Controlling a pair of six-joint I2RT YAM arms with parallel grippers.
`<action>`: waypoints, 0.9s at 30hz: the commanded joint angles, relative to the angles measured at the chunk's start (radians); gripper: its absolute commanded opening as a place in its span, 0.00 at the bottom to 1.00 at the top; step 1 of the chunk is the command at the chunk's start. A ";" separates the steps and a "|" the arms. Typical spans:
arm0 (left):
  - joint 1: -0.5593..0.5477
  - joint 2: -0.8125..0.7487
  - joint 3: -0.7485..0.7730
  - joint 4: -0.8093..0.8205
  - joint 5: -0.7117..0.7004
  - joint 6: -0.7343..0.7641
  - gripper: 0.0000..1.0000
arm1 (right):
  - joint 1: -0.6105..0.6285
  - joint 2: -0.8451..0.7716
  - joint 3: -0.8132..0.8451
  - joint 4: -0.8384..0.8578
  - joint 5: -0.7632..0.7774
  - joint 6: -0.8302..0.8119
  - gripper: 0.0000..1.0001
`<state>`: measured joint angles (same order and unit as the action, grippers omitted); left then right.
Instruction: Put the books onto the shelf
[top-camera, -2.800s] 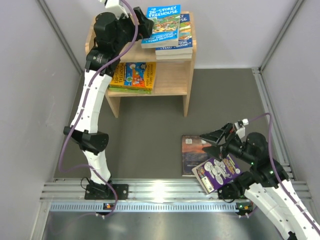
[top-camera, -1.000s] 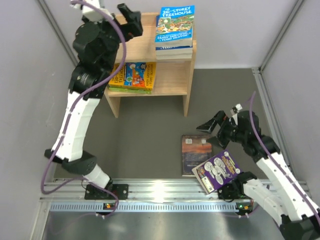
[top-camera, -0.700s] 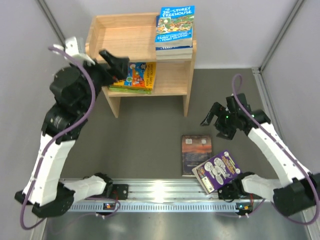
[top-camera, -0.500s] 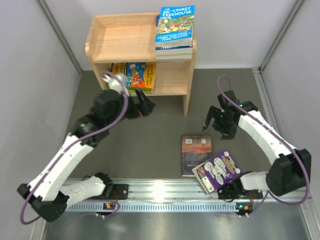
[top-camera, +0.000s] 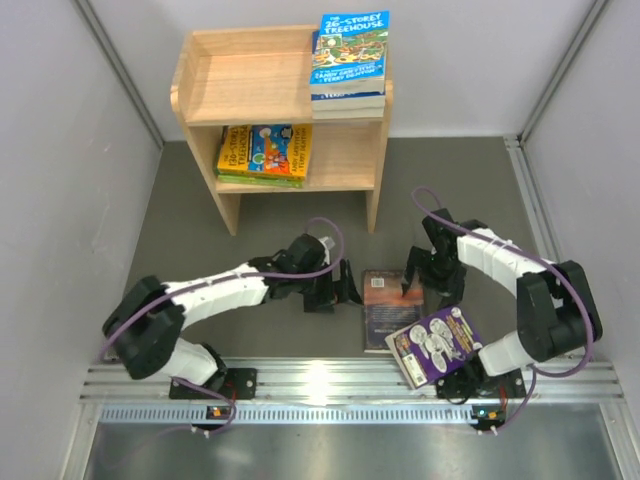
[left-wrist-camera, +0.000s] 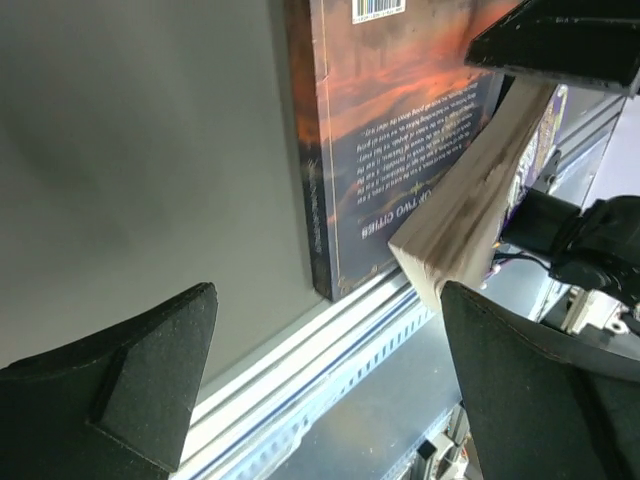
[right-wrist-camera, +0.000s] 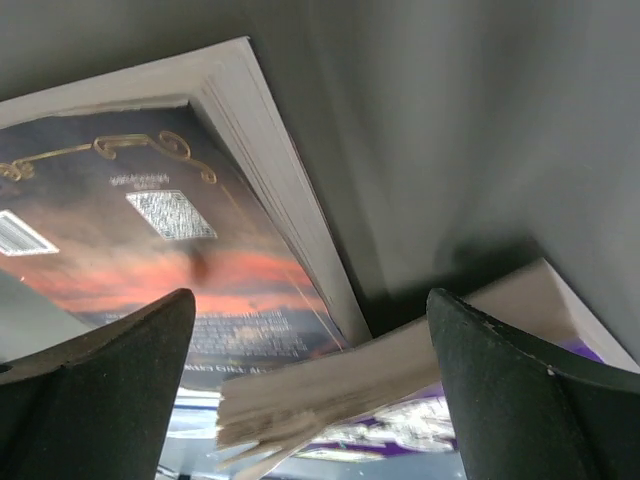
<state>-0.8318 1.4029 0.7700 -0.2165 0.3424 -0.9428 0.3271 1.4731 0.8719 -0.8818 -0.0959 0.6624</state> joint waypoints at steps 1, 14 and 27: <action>-0.041 0.153 0.052 0.237 0.070 -0.054 0.99 | 0.016 0.028 -0.040 0.131 -0.080 -0.009 0.98; -0.087 0.473 -0.047 0.803 0.148 -0.402 0.99 | 0.047 0.164 -0.208 0.475 -0.442 0.003 0.01; -0.027 0.078 -0.008 0.421 0.049 -0.228 0.90 | 0.049 -0.169 -0.042 0.497 -0.551 0.074 0.00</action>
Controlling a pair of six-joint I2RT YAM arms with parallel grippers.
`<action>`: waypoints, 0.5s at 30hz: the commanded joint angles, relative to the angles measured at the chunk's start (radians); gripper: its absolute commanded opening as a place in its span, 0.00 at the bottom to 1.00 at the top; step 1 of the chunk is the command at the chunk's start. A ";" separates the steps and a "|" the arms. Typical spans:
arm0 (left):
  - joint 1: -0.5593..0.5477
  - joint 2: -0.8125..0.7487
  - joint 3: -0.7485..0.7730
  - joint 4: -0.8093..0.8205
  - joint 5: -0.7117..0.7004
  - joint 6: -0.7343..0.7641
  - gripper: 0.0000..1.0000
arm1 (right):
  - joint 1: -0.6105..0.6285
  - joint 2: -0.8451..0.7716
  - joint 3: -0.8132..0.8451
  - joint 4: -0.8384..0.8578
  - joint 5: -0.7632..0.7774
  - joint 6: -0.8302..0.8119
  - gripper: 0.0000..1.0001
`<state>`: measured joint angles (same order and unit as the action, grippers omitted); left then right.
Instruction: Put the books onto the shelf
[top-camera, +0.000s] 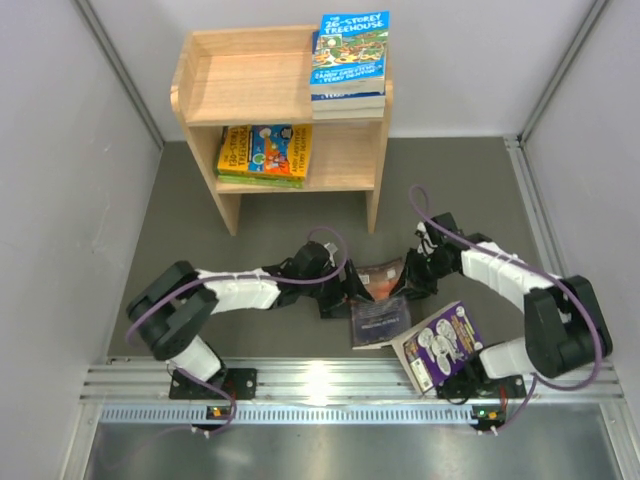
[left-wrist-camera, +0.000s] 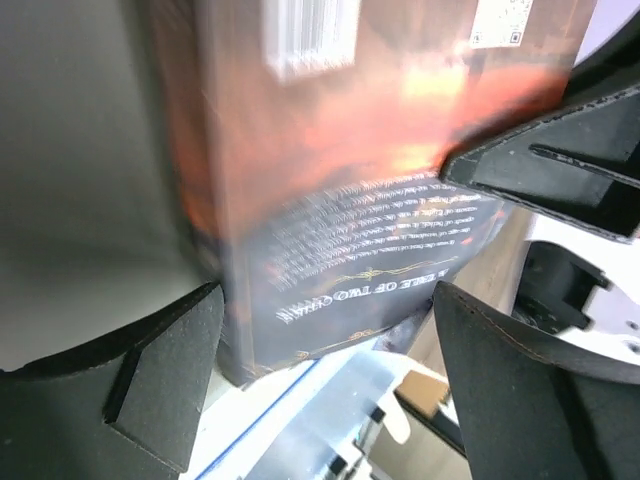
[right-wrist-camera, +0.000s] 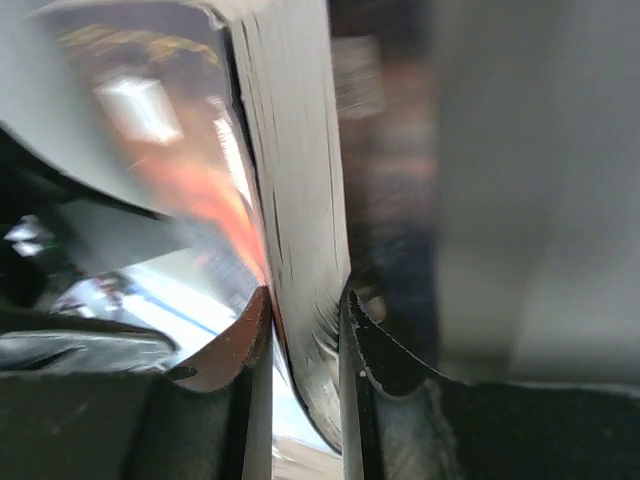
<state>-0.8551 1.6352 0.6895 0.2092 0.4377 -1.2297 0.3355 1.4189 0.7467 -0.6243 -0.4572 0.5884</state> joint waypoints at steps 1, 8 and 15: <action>0.014 -0.188 0.067 -0.049 -0.057 0.071 0.90 | 0.042 -0.138 0.095 0.241 -0.193 0.160 0.00; 0.094 -0.555 -0.065 -0.171 -0.164 0.067 0.91 | 0.042 -0.329 0.120 0.374 -0.251 0.364 0.00; 0.108 -0.810 -0.042 -0.473 -0.295 0.127 0.89 | 0.042 -0.429 0.181 0.459 -0.241 0.545 0.00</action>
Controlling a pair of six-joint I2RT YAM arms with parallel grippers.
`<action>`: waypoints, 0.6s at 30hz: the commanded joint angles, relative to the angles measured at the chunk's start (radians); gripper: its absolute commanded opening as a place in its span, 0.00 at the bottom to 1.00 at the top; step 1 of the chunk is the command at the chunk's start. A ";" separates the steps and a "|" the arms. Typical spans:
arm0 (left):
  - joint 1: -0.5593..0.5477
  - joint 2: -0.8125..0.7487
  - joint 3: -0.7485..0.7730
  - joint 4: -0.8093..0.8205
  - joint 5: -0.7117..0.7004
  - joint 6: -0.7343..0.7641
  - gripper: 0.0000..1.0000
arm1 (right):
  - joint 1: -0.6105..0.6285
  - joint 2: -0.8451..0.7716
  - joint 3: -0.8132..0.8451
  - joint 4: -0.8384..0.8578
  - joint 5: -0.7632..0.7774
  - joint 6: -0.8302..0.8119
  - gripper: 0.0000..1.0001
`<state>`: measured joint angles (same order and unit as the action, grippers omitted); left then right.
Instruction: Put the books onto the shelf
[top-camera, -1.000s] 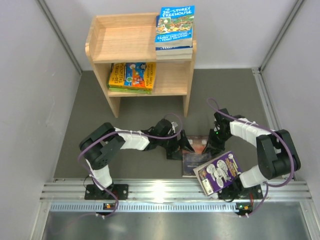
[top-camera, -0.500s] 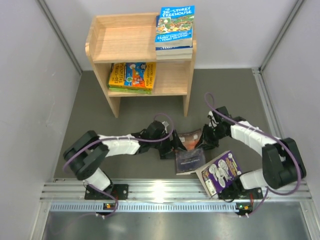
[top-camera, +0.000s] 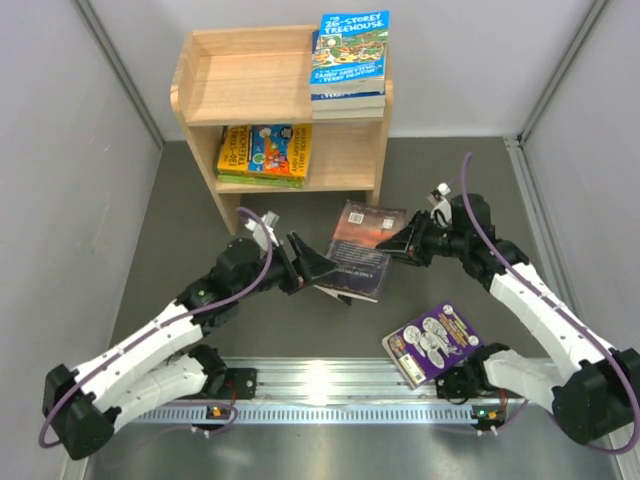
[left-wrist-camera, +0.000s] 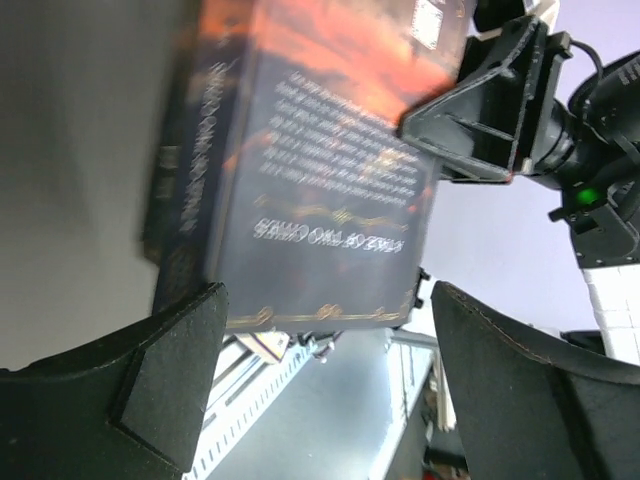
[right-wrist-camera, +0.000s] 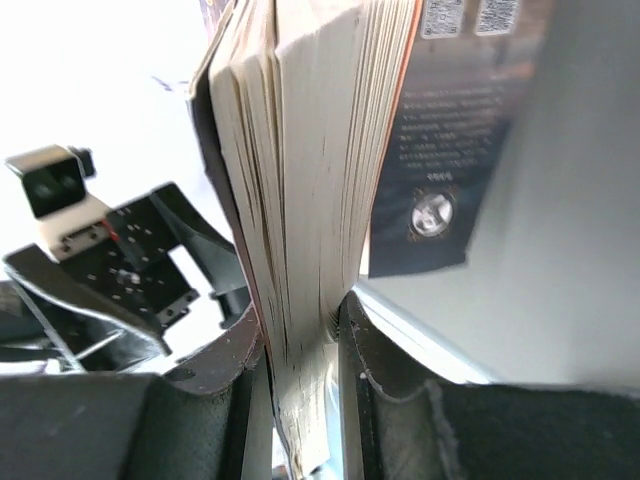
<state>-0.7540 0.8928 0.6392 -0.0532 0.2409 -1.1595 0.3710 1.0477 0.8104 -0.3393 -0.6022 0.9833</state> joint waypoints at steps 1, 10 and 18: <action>0.005 -0.092 0.028 -0.253 -0.116 0.064 0.89 | 0.006 -0.060 0.130 0.174 -0.097 0.156 0.00; 0.010 -0.223 0.042 -0.326 -0.169 0.098 0.89 | 0.008 -0.109 0.145 0.218 -0.096 0.242 0.00; 0.010 -0.155 0.131 -0.222 -0.204 0.121 0.87 | 0.009 -0.210 0.046 0.281 -0.082 0.347 0.00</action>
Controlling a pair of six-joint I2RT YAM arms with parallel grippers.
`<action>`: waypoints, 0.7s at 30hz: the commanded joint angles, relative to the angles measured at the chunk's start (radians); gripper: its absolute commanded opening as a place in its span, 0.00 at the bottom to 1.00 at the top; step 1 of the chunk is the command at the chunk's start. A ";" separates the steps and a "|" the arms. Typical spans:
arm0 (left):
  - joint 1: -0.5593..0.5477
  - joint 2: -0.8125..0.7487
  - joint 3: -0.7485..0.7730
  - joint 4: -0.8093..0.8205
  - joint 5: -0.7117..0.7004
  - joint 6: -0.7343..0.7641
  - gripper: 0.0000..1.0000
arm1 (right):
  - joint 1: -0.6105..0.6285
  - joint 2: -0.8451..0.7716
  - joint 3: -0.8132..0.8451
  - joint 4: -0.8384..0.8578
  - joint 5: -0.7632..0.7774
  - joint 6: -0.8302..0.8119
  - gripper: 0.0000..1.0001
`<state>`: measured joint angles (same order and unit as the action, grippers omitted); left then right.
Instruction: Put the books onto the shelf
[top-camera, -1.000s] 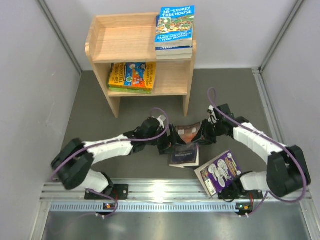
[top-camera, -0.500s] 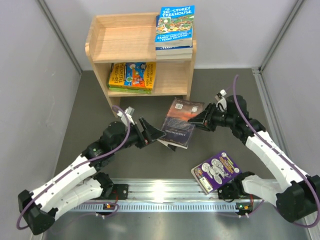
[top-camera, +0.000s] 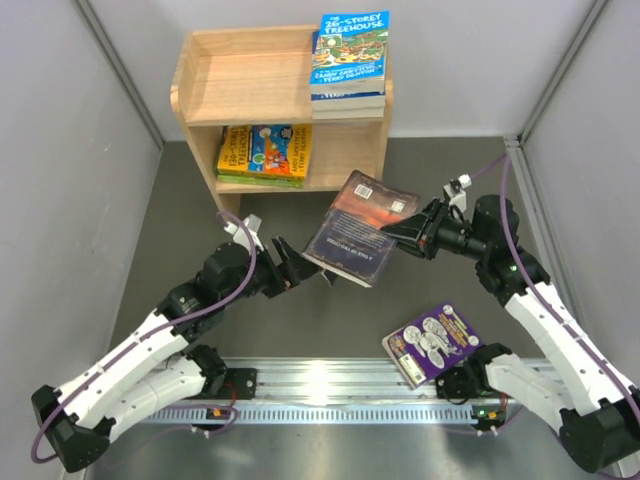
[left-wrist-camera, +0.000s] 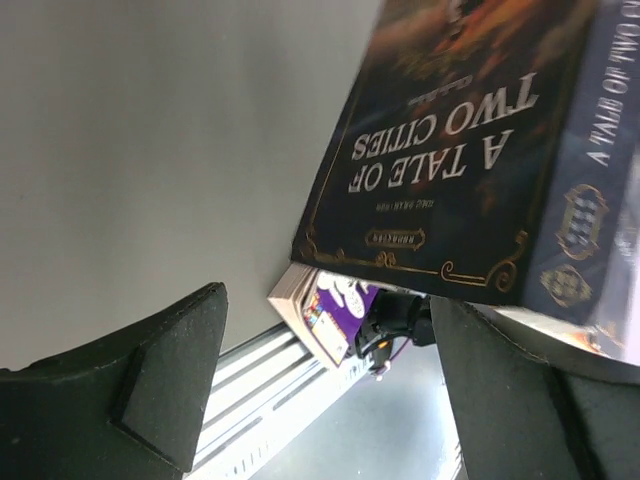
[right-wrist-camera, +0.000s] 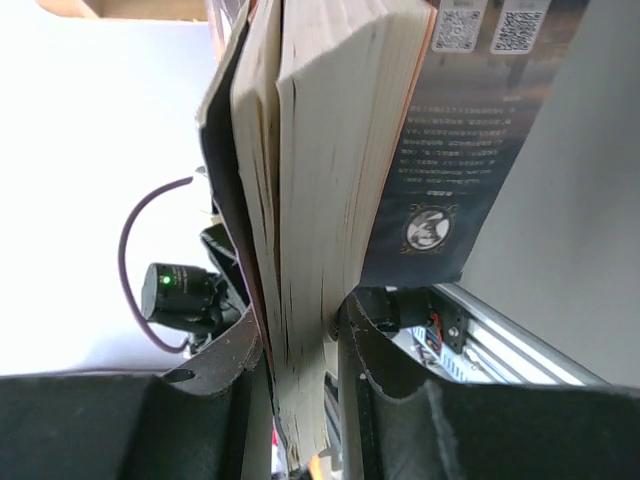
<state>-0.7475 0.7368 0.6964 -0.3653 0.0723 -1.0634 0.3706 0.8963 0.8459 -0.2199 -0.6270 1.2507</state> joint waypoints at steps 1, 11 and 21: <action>0.004 0.000 0.081 0.113 -0.029 0.023 0.87 | 0.010 -0.068 -0.001 0.159 -0.051 0.082 0.00; 0.002 -0.095 0.236 0.090 0.218 0.098 0.83 | 0.010 -0.068 0.016 0.056 0.020 0.016 0.00; 0.002 -0.131 0.238 0.028 0.101 0.126 0.81 | 0.011 -0.082 0.033 0.004 -0.026 -0.007 0.00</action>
<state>-0.7456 0.5644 0.9581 -0.3496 0.1921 -0.9531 0.3714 0.8516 0.8146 -0.3485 -0.5949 1.2301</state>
